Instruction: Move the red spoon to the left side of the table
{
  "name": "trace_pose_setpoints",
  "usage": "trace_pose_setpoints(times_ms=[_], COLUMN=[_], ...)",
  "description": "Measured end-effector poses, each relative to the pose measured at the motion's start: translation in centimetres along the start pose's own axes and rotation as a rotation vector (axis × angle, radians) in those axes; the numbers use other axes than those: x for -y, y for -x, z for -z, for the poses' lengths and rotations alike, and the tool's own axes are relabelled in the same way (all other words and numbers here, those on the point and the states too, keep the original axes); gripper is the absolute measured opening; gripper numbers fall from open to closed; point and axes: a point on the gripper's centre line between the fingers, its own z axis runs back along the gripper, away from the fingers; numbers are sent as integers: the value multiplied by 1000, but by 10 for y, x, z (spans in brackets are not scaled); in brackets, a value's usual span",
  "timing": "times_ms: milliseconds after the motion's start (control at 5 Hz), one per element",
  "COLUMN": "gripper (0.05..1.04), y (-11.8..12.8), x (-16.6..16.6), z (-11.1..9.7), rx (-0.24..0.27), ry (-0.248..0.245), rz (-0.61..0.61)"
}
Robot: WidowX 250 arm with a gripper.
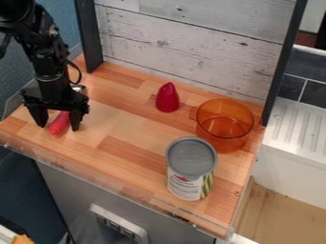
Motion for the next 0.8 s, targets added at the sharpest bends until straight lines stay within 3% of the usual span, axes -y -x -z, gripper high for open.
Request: trace_pose_setpoints(times_ms=[200,600,800], gripper=[1000,1000,1000], y=[-4,-15,-14], x=[0,-11,-13], z=[-14,-71,-72], rx=[32,204,207], ry=[29,99,96], rz=[-19,-71,-71])
